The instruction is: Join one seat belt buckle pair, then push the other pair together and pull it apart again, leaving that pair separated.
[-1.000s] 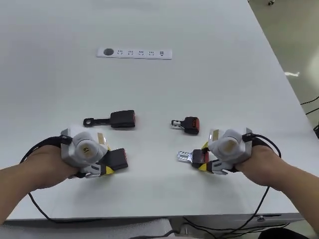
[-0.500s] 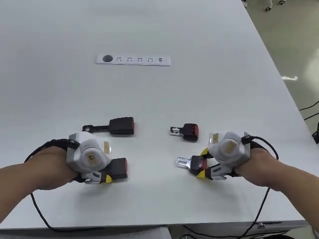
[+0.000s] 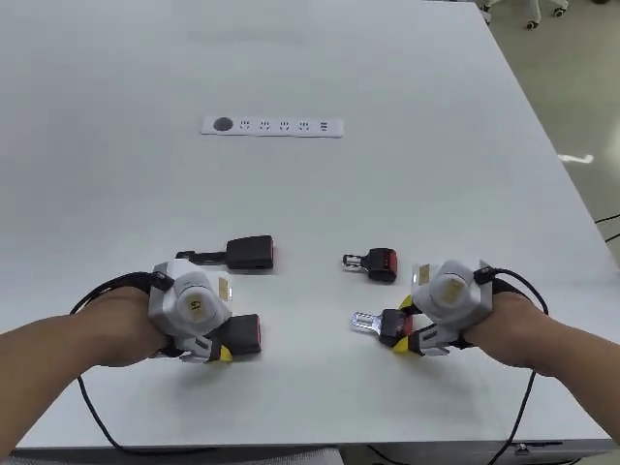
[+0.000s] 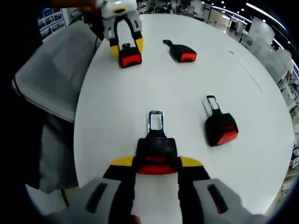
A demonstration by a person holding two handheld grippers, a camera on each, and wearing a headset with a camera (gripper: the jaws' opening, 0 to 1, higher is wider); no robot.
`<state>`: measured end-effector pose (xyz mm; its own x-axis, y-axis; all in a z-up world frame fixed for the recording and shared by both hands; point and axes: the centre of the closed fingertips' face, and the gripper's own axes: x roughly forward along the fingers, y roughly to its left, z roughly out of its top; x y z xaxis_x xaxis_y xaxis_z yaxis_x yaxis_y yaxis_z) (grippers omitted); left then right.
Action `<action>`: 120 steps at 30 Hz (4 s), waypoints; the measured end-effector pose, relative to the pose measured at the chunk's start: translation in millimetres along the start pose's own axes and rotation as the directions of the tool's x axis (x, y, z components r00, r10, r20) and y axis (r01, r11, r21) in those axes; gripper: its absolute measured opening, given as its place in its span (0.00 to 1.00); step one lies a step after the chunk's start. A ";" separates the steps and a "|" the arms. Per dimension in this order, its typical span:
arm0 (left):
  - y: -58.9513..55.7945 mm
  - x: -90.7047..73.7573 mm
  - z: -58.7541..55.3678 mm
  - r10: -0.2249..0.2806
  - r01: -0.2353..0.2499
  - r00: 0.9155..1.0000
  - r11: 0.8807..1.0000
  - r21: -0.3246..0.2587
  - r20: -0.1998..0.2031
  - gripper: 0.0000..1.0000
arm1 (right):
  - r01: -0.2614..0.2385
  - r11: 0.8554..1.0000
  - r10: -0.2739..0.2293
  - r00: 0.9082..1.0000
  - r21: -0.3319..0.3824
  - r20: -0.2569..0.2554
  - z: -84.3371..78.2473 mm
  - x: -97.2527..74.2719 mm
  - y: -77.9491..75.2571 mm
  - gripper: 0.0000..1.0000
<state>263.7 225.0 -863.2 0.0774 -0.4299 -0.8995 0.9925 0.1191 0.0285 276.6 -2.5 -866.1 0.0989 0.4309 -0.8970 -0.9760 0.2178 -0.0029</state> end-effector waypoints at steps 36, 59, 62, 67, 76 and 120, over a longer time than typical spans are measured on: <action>0.2 2.3 0.9 -0.032 0.034 0.999 0.997 0.063 -0.026 0.34 | -0.062 0.989 0.073 0.994 -0.132 0.082 103.6 51.1 41.2 0.35; -1.1 3.3 1.5 -0.046 0.052 0.997 0.995 0.087 -0.066 0.33 | -0.065 0.980 0.086 0.991 -0.187 0.106 128.2 61.7 49.2 0.35; -0.9 3.1 1.3 -0.046 0.052 0.996 0.995 0.085 -0.071 0.34 | -0.063 0.980 0.085 0.990 -0.191 0.109 128.6 62.1 48.9 0.35; -1.2 2.7 1.5 -0.047 0.053 0.997 0.994 0.095 -0.064 0.33 | -0.064 0.979 0.091 0.986 -0.192 0.139 128.2 61.7 47.9 0.34; -1.4 4.1 2.5 -0.064 0.072 0.995 0.991 0.115 -0.072 0.33 | -0.086 0.982 0.111 0.983 -0.169 0.144 134.0 64.2 48.5 0.33; -0.9 5.8 2.6 -0.072 0.079 0.996 0.988 0.129 -0.061 0.34 | -0.067 0.985 0.083 0.992 -0.161 0.094 149.7 75.6 52.7 0.32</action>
<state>263.5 220.1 -867.3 -0.0002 -0.3816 -0.9243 0.9994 -0.0318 0.0130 261.7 172.6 -867.8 0.0352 0.5278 -0.8486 -0.9989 0.0448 -0.0136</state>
